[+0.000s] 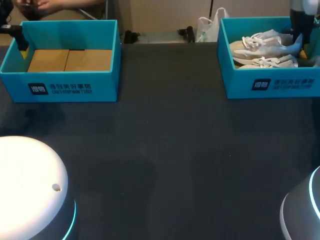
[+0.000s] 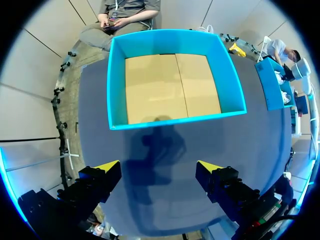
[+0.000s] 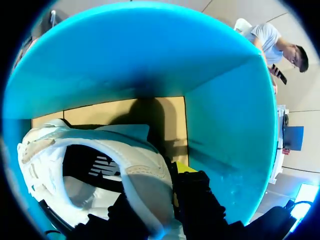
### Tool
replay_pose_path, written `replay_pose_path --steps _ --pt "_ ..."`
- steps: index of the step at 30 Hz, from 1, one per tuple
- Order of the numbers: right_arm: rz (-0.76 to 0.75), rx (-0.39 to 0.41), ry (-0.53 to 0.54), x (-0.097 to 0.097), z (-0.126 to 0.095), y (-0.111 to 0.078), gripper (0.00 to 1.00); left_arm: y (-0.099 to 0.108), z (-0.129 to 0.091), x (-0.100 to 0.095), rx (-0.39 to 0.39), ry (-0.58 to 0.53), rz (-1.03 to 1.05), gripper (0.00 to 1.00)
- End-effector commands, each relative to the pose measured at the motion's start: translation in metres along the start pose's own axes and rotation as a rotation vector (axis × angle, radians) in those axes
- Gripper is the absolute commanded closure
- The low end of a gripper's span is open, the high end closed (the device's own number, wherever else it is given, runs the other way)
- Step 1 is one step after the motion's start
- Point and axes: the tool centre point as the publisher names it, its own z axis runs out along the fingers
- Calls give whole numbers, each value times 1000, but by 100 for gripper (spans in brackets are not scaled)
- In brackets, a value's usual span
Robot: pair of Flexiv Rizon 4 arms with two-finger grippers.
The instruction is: Take the shoe out of the shoebox, open the shoe tongue, remove and reinsert the insole, then place the shoe into the shoebox
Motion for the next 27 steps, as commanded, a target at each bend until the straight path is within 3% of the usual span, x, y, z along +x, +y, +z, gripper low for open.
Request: replay_pose_path --steps 1,14,15,16,17,18,25,27 --pt "-32 -13 25 1 2 -3 100 1 0 0 1 -1 0 0" --pt "-49 -4 51 11 9 1 100 1 0 0 1 -1 0 0" --pt "-48 -4 51 11 9 1 86 1 0 0 1 -1 0 0" --pt "-46 -3 54 11 9 1 60 1 0 0 1 -1 0 0" --pt "-45 -3 55 11 8 1 52 1 0 0 1 -1 0 0" --pt "-43 -3 57 10 6 0 0 1 0 0 1 -1 0 0" --pt "-21 -20 55 6 -16 -4 0 1 0 0 1 -1 0 0" --pt "-9 -29 48 3 -38 -8 0 1 0 0 1 -1 0 0"
